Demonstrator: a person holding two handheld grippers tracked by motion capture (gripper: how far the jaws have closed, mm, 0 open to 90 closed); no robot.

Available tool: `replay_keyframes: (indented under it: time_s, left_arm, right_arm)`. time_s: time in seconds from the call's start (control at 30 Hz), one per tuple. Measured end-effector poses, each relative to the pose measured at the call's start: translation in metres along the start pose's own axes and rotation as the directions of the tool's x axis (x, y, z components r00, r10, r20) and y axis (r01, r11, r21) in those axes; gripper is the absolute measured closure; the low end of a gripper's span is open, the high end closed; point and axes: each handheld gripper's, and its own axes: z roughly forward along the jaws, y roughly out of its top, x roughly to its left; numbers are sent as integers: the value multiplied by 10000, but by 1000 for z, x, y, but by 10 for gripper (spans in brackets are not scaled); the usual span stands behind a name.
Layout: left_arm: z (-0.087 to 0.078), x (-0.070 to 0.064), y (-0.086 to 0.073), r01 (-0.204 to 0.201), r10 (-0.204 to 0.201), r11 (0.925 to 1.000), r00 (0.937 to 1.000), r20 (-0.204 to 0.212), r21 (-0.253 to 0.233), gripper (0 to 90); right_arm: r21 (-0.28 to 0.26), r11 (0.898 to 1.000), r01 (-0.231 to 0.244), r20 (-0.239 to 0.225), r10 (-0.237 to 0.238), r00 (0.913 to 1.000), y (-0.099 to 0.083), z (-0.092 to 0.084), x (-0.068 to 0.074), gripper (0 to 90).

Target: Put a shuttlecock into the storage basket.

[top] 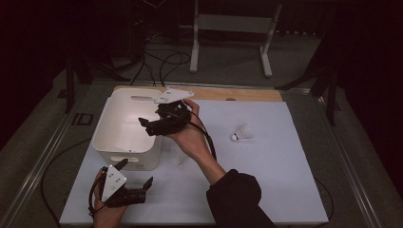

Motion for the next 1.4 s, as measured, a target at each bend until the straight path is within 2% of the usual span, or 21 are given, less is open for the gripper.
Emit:
replay_keyframes:
  time_s: [0.2,0.63,1.0,1.4]
  left_arm:
    - [0,0,0,5,-5,10000,10000,-5,6,3]
    - [0,0,0,-9,9,10000,10000,-10,15,3]
    - [0,-1,0,-46,46,10000,10000,-11,44,3]
    - [1,-1,0,-84,84,9999,10000,22,73,3]
  right_arm:
    - [78,10000,-51,332,48,9994,-4,-9,-7,108]
    - [-47,9997,-257,748,260,9969,-16,-23,-23,102]
    - [-25,9997,-255,952,257,9951,-25,-30,-27,101]
    - [-120,9994,-320,1482,334,9884,-34,-47,-38,99]
